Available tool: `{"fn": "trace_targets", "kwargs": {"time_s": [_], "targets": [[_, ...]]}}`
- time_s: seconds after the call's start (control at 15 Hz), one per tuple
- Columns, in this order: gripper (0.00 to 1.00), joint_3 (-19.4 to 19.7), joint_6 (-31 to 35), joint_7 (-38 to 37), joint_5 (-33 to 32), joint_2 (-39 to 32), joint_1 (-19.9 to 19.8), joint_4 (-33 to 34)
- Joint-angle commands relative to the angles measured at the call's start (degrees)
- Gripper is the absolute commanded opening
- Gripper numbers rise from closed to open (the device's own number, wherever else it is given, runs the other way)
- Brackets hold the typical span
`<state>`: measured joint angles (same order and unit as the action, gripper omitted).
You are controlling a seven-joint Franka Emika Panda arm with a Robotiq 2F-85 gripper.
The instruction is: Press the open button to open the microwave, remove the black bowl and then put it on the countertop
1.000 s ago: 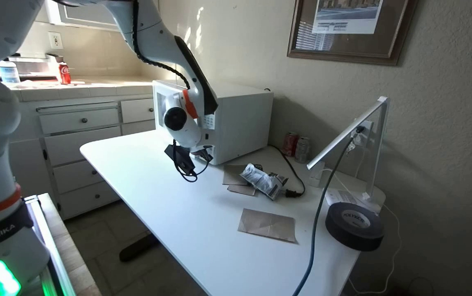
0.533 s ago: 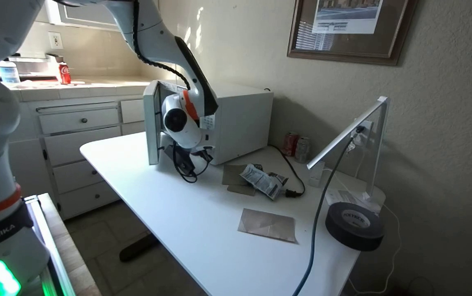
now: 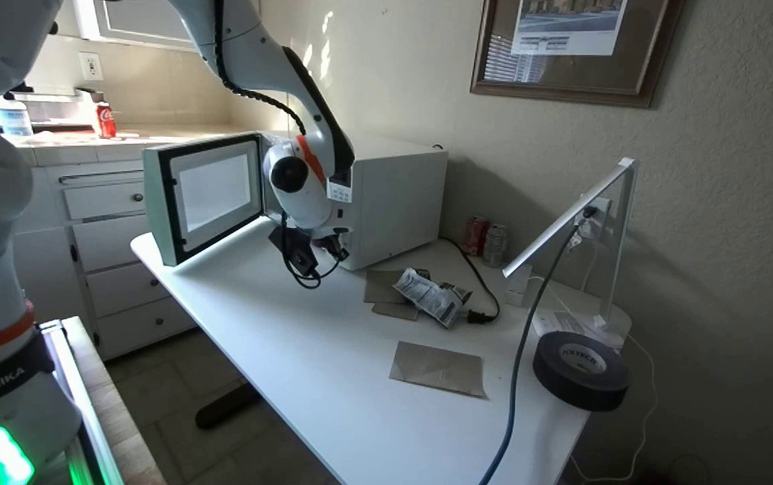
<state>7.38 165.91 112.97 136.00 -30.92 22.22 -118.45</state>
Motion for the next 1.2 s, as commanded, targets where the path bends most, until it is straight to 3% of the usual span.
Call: {"fn": "trace_targets", "kwargs": {"time_s": [0.0, 0.2, 0.27, 0.33, 0.53, 0.6, 0.73, 1.13], "targets": [[0.15, -4.67, 9.58, -9.72, -9.24, 3.25, -2.52, -1.58], [0.39, -8.4, 14.11, -23.07, -20.96, 4.08, -3.67, -5.2], [0.47, -13.07, 15.6, -25.04, -23.74, 4.28, -7.62, -6.38], [0.55, -10.8, 14.5, -31.04, -28.11, 4.38, -4.69, -8.58], [0.77, -12.3, 12.13, -42.54, -38.19, 5.06, -5.41, -13.13], [0.85, -14.21, 12.23, -43.98, -39.26, 5.42, -7.34, -13.49], [1.0, -14.37, 11.38, -49.83, -43.3, 6.37, -7.32, -14.95], [1.0, -13.33, 5.76, -66.62, -54.94, 10.87, -5.79, -17.19]]}}
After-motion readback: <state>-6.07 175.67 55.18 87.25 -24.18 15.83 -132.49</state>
